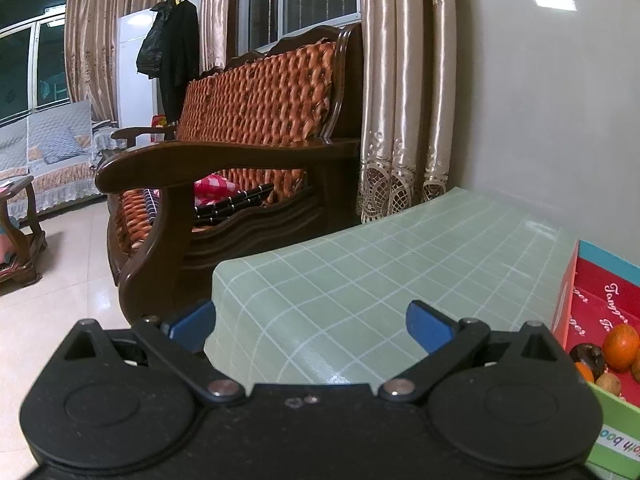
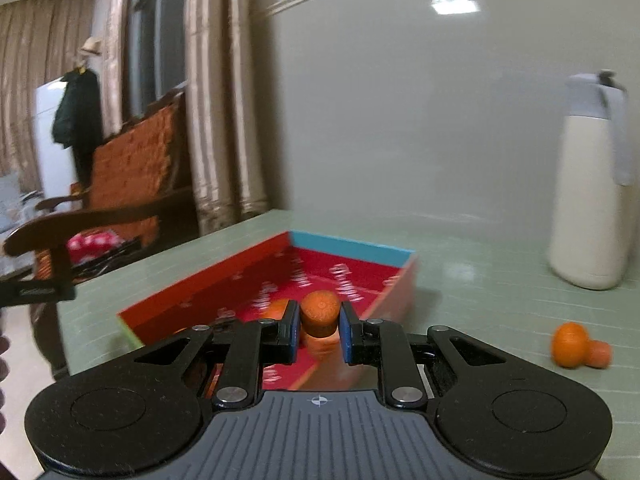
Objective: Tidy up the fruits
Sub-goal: 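Carry the orange with the right tool into the box and release, then reach the left tool to the last orange and close on it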
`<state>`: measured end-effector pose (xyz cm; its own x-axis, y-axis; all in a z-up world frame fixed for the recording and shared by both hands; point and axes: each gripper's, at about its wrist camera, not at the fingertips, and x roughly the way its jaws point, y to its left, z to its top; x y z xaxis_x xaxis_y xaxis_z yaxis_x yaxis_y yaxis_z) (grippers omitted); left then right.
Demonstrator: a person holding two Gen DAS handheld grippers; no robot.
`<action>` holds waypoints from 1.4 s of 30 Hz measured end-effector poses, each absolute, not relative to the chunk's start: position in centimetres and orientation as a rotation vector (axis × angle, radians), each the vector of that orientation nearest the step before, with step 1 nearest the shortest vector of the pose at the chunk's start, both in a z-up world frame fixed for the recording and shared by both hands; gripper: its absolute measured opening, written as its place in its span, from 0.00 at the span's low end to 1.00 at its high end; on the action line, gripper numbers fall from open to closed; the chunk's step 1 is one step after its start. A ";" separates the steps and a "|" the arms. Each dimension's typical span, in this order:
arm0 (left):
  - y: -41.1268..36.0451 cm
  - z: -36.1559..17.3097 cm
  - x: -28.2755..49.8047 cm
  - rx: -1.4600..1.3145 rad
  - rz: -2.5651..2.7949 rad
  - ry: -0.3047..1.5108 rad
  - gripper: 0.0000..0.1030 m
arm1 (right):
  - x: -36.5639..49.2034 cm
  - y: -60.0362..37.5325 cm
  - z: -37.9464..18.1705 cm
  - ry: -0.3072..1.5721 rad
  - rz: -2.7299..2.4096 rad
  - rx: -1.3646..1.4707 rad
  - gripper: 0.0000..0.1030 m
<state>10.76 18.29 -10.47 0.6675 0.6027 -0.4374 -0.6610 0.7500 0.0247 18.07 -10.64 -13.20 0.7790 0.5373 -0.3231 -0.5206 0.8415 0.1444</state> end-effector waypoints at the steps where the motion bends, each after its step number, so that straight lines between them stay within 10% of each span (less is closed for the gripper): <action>1: 18.3 -10.5 10.8 -0.141 0.714 0.442 0.93 | 18.0 -10.2 -13.3 0.369 0.584 0.043 0.20; 7: 18.3 -10.5 10.9 -0.143 0.715 0.445 0.93 | 17.5 -8.5 -13.8 0.394 0.597 -0.012 0.25; 9: 18.2 -10.5 10.8 -0.143 0.714 0.446 0.93 | 17.4 -8.9 -13.8 0.379 0.576 0.000 0.69; 11: 18.2 -10.5 10.8 -0.143 0.715 0.446 0.93 | 17.0 -9.6 -13.5 0.333 0.544 0.019 0.86; 42: 6.5 -10.4 13.7 0.048 0.414 0.371 0.93 | 17.1 -22.6 -14.7 0.367 -0.235 0.031 1.00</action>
